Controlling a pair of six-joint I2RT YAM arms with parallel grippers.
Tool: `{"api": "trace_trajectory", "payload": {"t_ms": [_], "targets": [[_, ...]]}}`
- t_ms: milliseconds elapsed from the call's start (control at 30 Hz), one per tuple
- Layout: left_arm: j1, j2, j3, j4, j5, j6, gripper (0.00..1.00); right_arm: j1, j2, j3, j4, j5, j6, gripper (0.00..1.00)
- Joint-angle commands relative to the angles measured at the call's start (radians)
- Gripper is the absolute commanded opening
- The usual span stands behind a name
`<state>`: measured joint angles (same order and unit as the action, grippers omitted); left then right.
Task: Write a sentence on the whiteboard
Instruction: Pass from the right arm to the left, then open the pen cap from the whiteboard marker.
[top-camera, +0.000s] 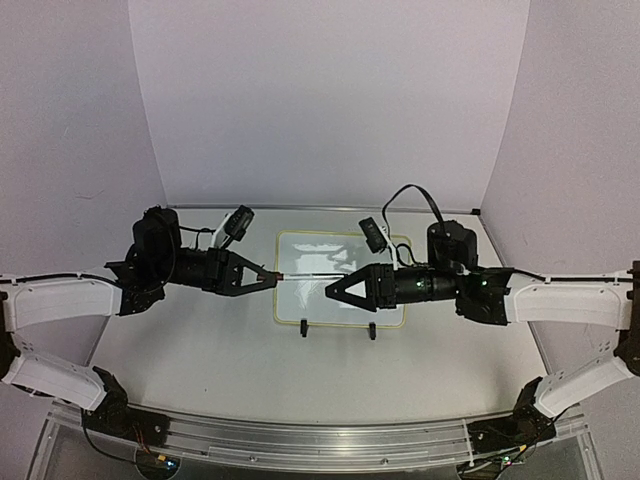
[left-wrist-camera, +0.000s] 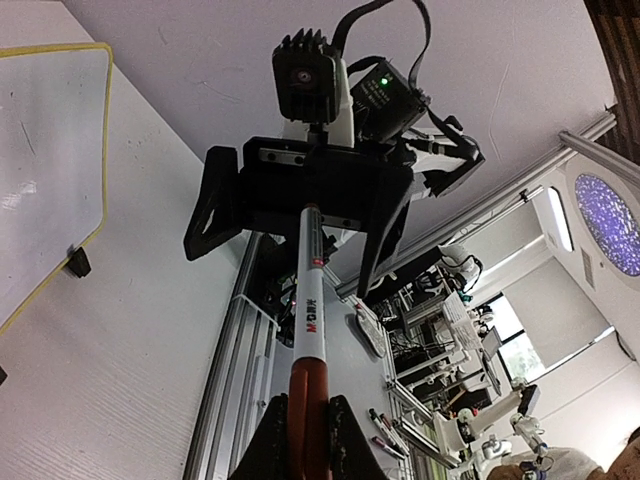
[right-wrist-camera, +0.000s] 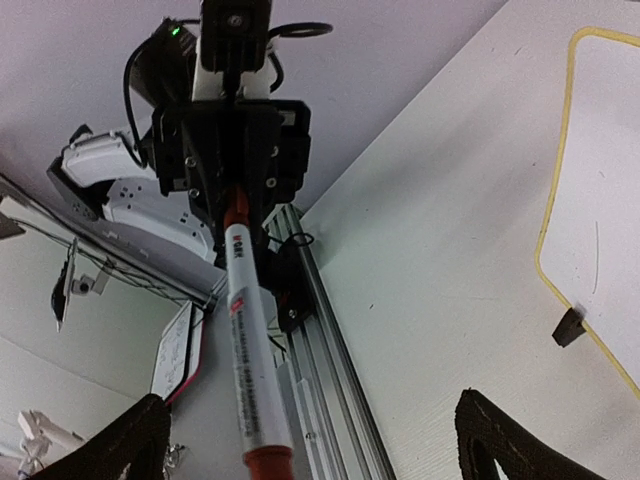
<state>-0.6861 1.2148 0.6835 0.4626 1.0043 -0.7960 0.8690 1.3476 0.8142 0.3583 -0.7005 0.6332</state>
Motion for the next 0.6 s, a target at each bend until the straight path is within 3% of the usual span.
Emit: {"api": "trace_trajectory", "payload": {"t_ms": [0, 233, 400, 567], "targets": [[0.002, 0.002, -0.005, 0.168, -0.010, -0.061, 0.00, 0.000, 0.007, -0.059, 0.349, 0.119, 0.180, 0.94], [0.002, 0.044, 0.013, 0.153, 0.016, -0.061, 0.00, 0.021, 0.112, 0.006, 0.465, 0.035, 0.231, 0.84], [0.002, 0.045, 0.021, 0.115, 0.024, -0.047, 0.00, 0.022, 0.150, 0.040, 0.467, 0.004, 0.235, 0.69], [0.002, 0.029, 0.047, -0.040, 0.019, 0.039, 0.00, 0.023, 0.161, 0.050, 0.463, -0.015, 0.239, 0.53]]}}
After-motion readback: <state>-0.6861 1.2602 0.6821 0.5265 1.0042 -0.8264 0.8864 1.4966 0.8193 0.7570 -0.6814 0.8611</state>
